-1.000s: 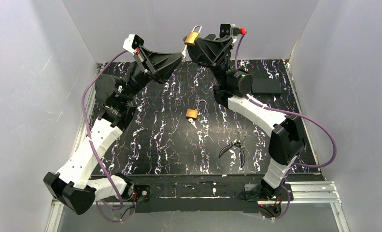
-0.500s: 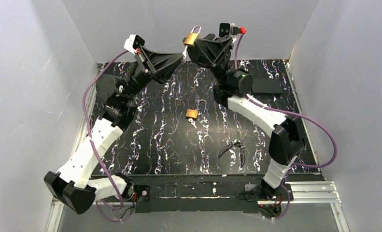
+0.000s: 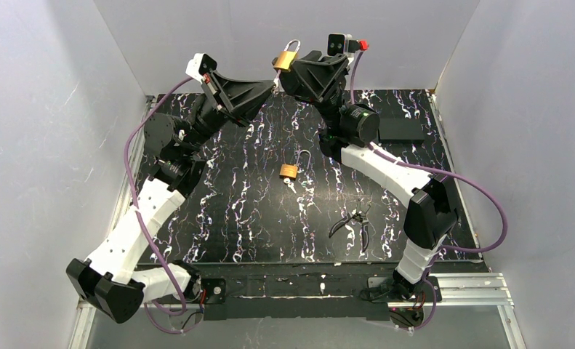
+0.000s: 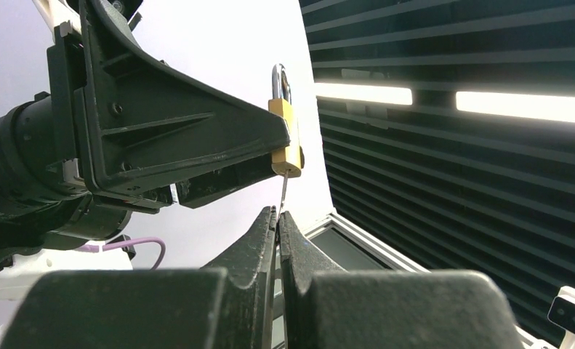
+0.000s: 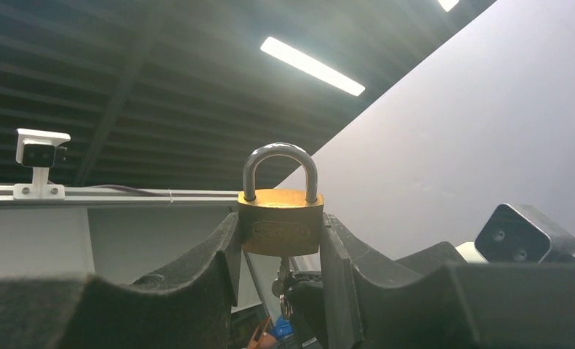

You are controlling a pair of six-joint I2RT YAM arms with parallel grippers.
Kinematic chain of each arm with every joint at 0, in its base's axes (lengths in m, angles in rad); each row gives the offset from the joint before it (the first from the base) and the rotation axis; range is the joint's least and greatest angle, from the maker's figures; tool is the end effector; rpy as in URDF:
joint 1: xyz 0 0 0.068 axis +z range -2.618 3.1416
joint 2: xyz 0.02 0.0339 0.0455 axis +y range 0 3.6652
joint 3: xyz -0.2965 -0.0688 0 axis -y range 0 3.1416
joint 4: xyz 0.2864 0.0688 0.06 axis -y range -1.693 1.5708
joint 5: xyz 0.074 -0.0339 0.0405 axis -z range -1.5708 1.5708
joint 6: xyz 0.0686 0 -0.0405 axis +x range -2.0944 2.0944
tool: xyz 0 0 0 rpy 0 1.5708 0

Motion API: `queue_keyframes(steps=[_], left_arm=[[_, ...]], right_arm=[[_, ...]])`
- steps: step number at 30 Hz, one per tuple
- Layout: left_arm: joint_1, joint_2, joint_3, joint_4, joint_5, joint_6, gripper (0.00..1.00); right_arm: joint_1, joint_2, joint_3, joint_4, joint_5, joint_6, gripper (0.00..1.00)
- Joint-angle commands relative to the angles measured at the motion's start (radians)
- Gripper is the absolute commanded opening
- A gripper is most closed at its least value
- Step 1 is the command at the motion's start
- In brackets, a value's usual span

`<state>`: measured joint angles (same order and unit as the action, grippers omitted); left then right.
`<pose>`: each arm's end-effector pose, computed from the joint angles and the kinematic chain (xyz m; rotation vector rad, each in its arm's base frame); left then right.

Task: Unlock with the key

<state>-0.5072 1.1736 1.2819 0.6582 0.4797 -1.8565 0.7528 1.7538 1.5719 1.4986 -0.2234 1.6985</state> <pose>0.2300 -0.1640 0.5711 -0.1815 1.1784 -2.3444 0.2829 0.2859 0.5486 -0.1080 0.4269 2.4504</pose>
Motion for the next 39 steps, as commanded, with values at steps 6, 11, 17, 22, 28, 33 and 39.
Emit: queue_keyframes(steps=[6,11,17,22,28,33,39], left_arm=[[0.019,-0.032,-0.009,0.024,0.009,-0.002,0.0],[0.026,-0.036,-0.011,0.024,0.01,-0.005,0.0],[0.029,-0.041,-0.014,0.024,0.005,-0.014,0.0],[0.033,-0.052,-0.023,0.026,-0.007,-0.019,0.0],[0.036,-0.062,-0.04,0.026,-0.019,-0.026,0.0],[0.036,-0.057,-0.039,0.026,-0.02,-0.028,0.0],[0.037,-0.047,-0.031,0.026,-0.022,-0.03,0.0]], right_arm=[[0.021,-0.018,0.052,0.192,-0.046,-0.004,0.01],[0.031,-0.019,0.05,0.19,-0.067,-0.005,0.01],[0.04,-0.014,0.054,0.194,-0.082,-0.004,0.01],[0.04,-0.007,0.062,0.21,-0.083,0.011,0.01],[0.04,-0.011,0.065,0.2,-0.111,0.007,0.01],[0.041,-0.009,0.075,0.181,-0.148,0.0,0.01],[0.046,-0.021,0.09,0.114,-0.245,-0.031,0.01]])
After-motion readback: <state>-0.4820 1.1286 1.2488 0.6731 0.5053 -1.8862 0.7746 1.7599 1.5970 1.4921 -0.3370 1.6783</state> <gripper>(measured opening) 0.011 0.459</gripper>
